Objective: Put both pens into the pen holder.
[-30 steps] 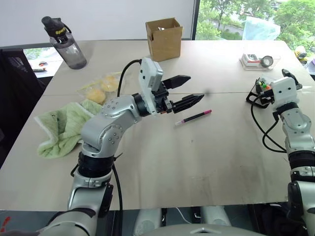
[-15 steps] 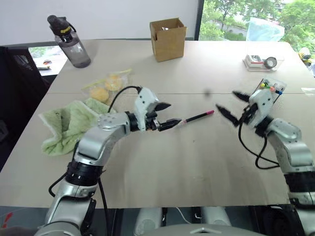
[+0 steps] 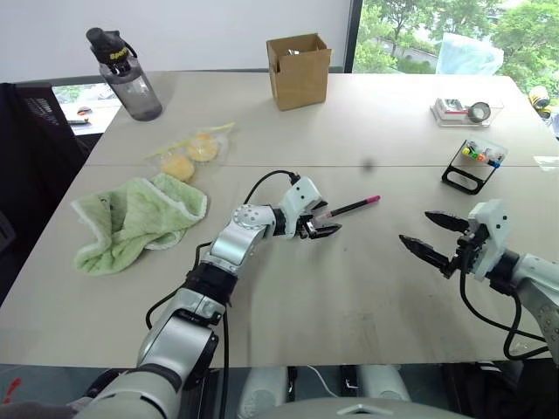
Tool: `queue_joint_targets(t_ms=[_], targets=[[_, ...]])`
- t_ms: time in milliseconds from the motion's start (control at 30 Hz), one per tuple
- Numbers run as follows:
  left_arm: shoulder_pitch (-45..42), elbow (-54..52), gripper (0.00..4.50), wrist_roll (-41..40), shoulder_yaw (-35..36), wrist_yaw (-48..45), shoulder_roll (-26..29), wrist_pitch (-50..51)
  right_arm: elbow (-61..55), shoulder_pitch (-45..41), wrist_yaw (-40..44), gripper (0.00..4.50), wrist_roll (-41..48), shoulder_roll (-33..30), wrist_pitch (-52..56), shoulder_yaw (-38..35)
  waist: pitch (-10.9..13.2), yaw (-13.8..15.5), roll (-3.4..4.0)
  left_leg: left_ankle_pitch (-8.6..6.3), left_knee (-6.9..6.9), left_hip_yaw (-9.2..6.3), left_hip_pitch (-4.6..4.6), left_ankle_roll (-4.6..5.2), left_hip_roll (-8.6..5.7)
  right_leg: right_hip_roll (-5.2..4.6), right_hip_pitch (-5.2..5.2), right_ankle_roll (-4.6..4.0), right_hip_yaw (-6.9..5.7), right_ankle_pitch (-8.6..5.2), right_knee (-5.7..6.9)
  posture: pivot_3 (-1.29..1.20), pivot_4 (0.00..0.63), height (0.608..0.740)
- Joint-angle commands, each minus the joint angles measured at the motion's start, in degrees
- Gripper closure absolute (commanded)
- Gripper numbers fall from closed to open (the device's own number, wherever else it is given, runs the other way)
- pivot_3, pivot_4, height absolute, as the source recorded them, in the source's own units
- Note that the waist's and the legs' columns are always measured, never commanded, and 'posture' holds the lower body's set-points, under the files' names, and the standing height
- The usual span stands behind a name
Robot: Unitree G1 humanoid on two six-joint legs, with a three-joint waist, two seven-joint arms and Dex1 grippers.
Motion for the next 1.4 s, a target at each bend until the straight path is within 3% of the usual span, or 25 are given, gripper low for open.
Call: queue_joint_targets(t_ms=[33,100,133,267,333,500,700,833,933,1033,1200,1233,1267,1333,1367,1400], targets=[[0.14,1.63,3.28,1.26,-0.46,-2.08,-0.91,-2.39,-3.36,0.91,-1.96,0.00,2.69,0.42,2.97,-2.73,0.00,0.02,0.00,-0.01,0.02,-0.02,0.00,0.01,0.00,-0.01,0.03,0.00,0.00,0.00,-0.02,0.00,0.150,0.736],[0.40,1.29,4.28,1.13,0.21,-2.40,-1.05,-1.91,-3.84,1.11,-2.93,0.00,3.15,0.76,4.17,-2.83,0.00,0.03,0.00,-0.03,0.05,-0.03,-0.01,0.05,0.01,-0.03,0.07,0.00,0.01,0.00,-0.04,0.00,0.150,0.736],[0.69,0.94,4.40,1.18,0.42,-2.53,-0.92,-1.79,-3.77,0.88,-3.29,0.00,3.13,0.91,4.64,-2.64,0.00,0.03,0.00,-0.04,0.06,-0.05,-0.01,0.06,0.01,-0.04,0.09,0.00,0.00,0.00,-0.04,0.00,0.150,0.736],[1.80,-1.10,4.40,-0.11,2.17,-2.27,-1.56,-2.28,-2.46,-1.67,-4.83,0.00,3.52,2.29,6.19,-1.61,0.00,-0.08,0.01,-0.04,0.09,-0.11,0.02,0.07,0.01,-0.04,0.14,0.01,-0.02,0.00,-0.04,0.00,0.150,0.736],[2.99,-4.97,4.40,-4.39,5.29,-2.60,-3.58,-2.26,-1.27,-4.21,-6.06,0.00,4.59,4.61,7.06,-0.85,0.00,-0.19,0.02,-0.04,0.09,-0.09,0.05,0.07,0.02,-0.02,0.14,0.01,0.01,0.00,-0.03,0.00,0.150,0.736],[5.66,-17.22,4.40,-19.34,12.34,-3.97,-8.09,9.84,0.75,-9.79,-7.41,0.00,10.35,10.21,10.25,-1.34,0.03,0.13,0.01,-0.01,0.18,-0.24,-0.09,0.00,0.06,-0.08,0.13,0.01,-0.12,0.01,-0.01,0.00,0.150,0.736],[7.98,-25.40,4.40,-29.28,14.80,-4.63,-8.35,20.06,3.37,-18.46,-10.56,0.00,20.15,15.60,14.76,-3.39,0.00,-0.29,0.06,-0.01,0.20,-0.25,-0.01,0.01,0.05,-0.07,0.17,0.01,-0.09,0.01,0.03,0.00,0.150,0.736],[8.17,-26.19,4.40,-31.05,14.94,-5.16,-7.64,22.15,4.39,-23.86,-13.57,0.00,31.56,18.18,17.06,-7.32,0.02,-0.04,0.08,-0.02,0.20,-0.34,-0.04,0.02,0.04,-0.05,0.19,0.01,-0.18,0.01,0.03,0.00,0.150,0.736],[8.11,-26.19,4.50,-31.44,14.76,-5.58,-7.18,22.81,3.84,-24.66,-14.61,0.75,36.47,18.36,18.20,-8.22,0.01,0.08,0.08,-0.01,0.20,-0.34,-0.04,0.01,0.02,-0.07,0.20,0.01,-0.19,0.01,0.00,0.00,0.150,0.736],[8.00,-26.00,4.50,-31.62,14.65,-5.78,-6.93,23.16,1.82,-23.87,-14.76,2.26,39.90,17.90,19.14,-7.68,0.02,-0.03,0.08,-0.02,0.19,-0.37,-0.06,0.03,0.02,-0.07,0.20,0.01,-0.21,0.01,-0.02,0.00,0.150,0.736],[7.48,-25.25,4.50,-32.93,14.79,-6.36,-6.98,24.22,0.44,-23.27,-16.61,4.40,42.13,17.48,19.04,-7.29,0.02,-0.10,0.10,-0.03,0.19,-0.37,-0.05,0.05,0.03,-0.06,0.20,0.01,-0.20,0.01,0.00,0.00,0.150,0.736],[7.32,-25.17,4.50,-33.85,15.05,-6.85,-6.93,25.04,0.33,-23.27,-16.94,4.46,42.27,17.32,18.81,-7.24,0.02,-0.11,0.10,-0.03,0.19,-0.37,-0.05,0.05,0.03,-0.05,0.20,0.01,-0.20,0.01,0.01,0.00,0.150,0.736],[7.14,-25.38,3.50,-34.69,15.05,-7.56,-6.58,26.03,0.21,-23.26,-17.39,4.45,41.92,17.03,18.52,-7.18,0.02,-0.12,0.11,-0.04,0.19,-0.37,-0.03,0.06,0.03,-0.05,0.21,0.01,-0.19,0.01,0.01,0.00,0.150,0.736],[6.78,-25.68,2.59,-34.53,14.95,-7.60,-6.36,26.01,-0.10,-23.33,-17.93,4.46,40.55,16.22,17.80,-7.01,0.02,-0.11,0.11,-0.04,0.19,-0.37,-0.04,0.07,0.03,-0.04,0.20,0.01,-0.19,0.01,0.01,0.00,0.150,0.736],[6.25,-25.27,2.47,-33.20,14.71,-6.76,-6.29,25.20,-0.14,-23.34,-17.80,4.46,39.09,15.26,17.14,-7.33,0.02,-0.11,0.11,-0.04,0.19,-0.37,-0.05,0.07,0.03,-0.04,0.20,0.01,-0.20,0.01,-0.01,0.00,0.150,0.736],[5.83,-25.06,2.01,-31.95,14.29,-6.66,-5.96,24.19,-0.06,-23.29,-17.46,4.46,37.53,14.27,16.39,-7.58,0.02,0.00,0.11,-0.04,0.19,-0.37,-0.05,0.07,0.02,-0.04,0.20,0.01,-0.19,0.01,-0.01,0.00,0.150,0.736]])
